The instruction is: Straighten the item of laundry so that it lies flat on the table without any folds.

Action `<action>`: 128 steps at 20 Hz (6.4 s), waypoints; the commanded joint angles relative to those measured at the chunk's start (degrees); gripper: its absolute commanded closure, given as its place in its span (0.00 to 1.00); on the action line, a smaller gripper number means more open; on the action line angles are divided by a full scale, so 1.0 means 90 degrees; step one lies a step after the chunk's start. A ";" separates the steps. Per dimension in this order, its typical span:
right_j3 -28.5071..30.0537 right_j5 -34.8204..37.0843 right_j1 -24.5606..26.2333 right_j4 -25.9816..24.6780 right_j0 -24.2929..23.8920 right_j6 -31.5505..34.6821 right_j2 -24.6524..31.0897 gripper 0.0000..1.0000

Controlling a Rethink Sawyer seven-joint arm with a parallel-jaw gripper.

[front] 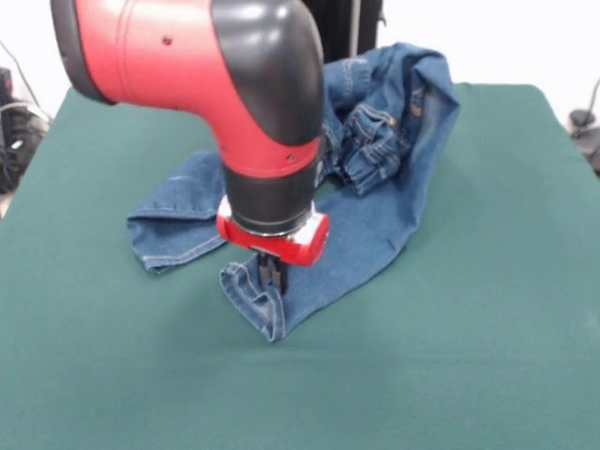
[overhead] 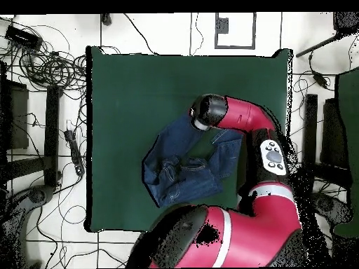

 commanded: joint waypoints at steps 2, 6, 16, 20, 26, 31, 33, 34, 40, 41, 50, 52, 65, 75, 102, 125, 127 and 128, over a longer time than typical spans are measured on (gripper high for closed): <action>-0.1157 0.0086 0.0189 -0.0499 -0.0133 -0.1182 0.0624 1.00; -0.1344 0.0401 0.0013 -0.0602 -0.0175 -0.1511 0.0704 1.00; -0.3393 0.1699 0.0847 -0.1062 -0.0747 -0.2813 0.1321 1.00; -0.4139 0.2183 0.1125 -0.1256 -0.0883 -0.3035 0.1501 1.00; -0.4732 0.2562 0.1319 -0.1468 -0.1040 -0.3241 0.1681 1.00; -0.4574 0.2266 0.1368 -0.1334 -0.1129 -0.3200 0.1770 1.00; -0.4276 0.2070 0.1290 -0.1166 -0.1168 -0.3041 0.1745 0.00; -0.4176 0.2071 0.1258 -0.1128 -0.1171 -0.3008 0.1734 0.00; -0.3149 0.1765 0.0774 -0.1008 -0.1065 -0.2470 0.1462 0.00; -0.2993 0.1699 0.0695 -0.0992 -0.1049 -0.2375 0.1435 0.00; -0.0955 0.0957 -0.0247 -0.0911 -0.1031 -0.1397 0.1226 0.00; -0.0580 0.0836 -0.0410 -0.0910 -0.1040 -0.1233 0.1202 0.00; 0.0742 0.0270 -0.0976 -0.0978 -0.1085 -0.0681 0.1020 0.00; 0.1822 -0.0448 -0.1355 -0.1090 -0.1231 -0.0559 0.0863 0.00; 0.3189 -0.2243 -0.0955 -0.1386 -0.1389 -0.0619 0.0620 0.00; 0.2665 -0.3323 0.0235 -0.1252 -0.1091 -0.0279 0.0266 0.00; 0.2648 -0.3495 0.0277 -0.1234 -0.1090 -0.0235 0.0259 0.00; 0.2662 -0.3567 0.0278 -0.1240 -0.1118 -0.0251 0.0287 0.00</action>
